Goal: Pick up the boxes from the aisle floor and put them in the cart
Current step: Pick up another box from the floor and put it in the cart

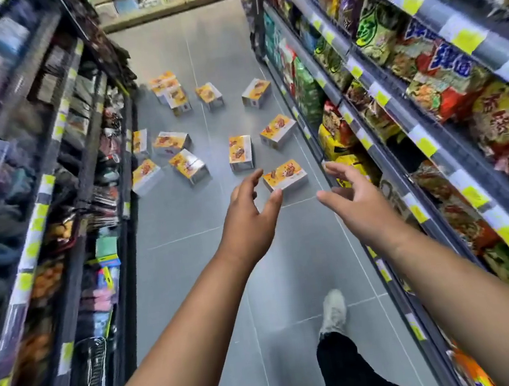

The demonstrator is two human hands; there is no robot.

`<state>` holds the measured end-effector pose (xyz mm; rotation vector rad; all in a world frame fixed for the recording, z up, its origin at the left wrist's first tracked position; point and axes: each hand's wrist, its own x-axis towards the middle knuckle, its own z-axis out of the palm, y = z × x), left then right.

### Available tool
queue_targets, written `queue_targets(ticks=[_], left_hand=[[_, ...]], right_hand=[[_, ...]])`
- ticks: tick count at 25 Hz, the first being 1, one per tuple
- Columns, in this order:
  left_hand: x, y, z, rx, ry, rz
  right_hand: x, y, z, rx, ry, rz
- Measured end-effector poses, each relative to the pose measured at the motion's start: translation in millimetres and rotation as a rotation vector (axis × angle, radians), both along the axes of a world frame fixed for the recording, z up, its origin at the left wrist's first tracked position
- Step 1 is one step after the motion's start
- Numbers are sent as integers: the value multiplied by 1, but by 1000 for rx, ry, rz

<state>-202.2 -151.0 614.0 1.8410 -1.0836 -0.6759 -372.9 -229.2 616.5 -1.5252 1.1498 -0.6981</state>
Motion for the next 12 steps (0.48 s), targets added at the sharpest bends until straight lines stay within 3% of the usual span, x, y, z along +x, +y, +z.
queue_targets(ticks=[12], left_hand=[[123,-245,-118,211,124,121]], right_hand=[[137,-278,-114,150,210,61]])
